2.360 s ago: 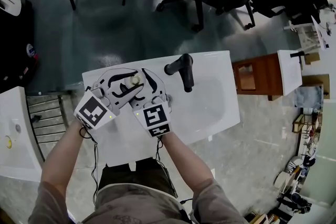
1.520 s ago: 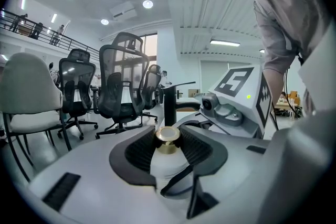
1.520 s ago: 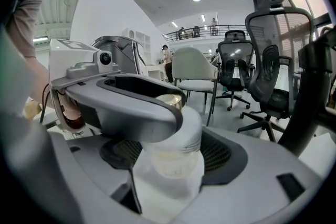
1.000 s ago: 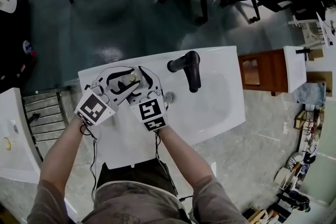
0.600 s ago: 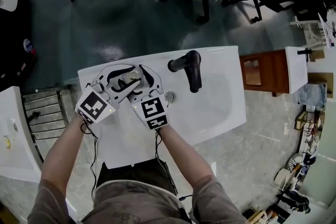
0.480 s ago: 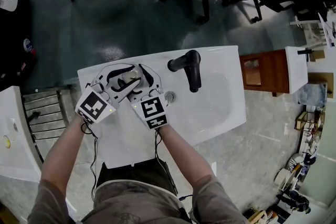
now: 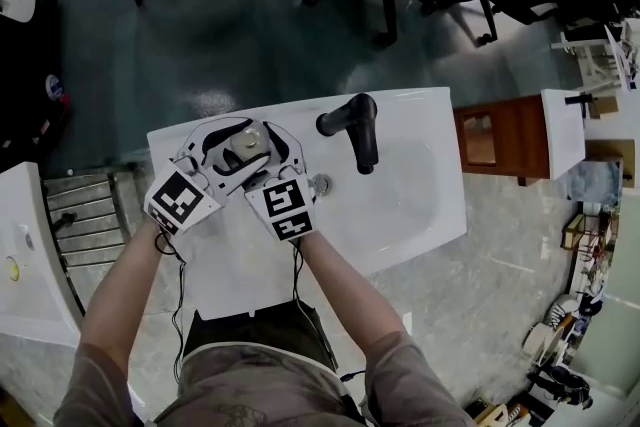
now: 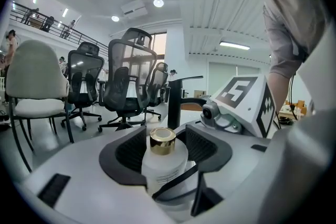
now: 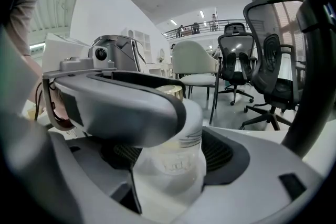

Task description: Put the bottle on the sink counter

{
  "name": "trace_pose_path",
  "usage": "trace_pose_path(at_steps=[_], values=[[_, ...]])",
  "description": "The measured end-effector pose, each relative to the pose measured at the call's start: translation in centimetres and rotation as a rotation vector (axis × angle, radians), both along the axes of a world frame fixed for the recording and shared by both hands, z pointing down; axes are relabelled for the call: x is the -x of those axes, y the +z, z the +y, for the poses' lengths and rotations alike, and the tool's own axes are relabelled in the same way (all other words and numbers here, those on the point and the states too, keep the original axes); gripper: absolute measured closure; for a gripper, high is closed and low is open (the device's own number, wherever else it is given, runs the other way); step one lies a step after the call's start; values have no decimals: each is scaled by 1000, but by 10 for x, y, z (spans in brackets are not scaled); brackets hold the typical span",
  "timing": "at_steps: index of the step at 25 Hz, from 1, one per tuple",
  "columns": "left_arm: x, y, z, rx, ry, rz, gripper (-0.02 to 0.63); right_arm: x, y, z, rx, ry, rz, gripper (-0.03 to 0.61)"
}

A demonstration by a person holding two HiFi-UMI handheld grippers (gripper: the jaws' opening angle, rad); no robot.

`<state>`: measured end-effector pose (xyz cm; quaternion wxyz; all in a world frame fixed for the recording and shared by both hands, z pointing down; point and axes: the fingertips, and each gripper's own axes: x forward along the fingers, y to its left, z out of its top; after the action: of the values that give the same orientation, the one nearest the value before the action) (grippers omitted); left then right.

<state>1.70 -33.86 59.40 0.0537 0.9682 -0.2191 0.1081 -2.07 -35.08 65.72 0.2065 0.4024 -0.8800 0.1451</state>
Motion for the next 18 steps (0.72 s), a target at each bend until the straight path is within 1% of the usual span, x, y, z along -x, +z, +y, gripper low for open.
trace_pose_path(at_steps=[4,7,12,16,18], values=[[0,-1,0,23,-14,10,367,-2,1,1,28,3,-21,264],[5,1,-2,22,-27,10,356,-6,-2,3,38,9,-16,264],[14,-16,-3,32,-49,41,354,-14,-13,8,40,-5,6,262],[22,-27,2,47,-74,67,354,-23,-20,20,75,-20,-11,264],[24,-33,5,51,-84,76,354,-28,-26,27,67,-28,7,264]])
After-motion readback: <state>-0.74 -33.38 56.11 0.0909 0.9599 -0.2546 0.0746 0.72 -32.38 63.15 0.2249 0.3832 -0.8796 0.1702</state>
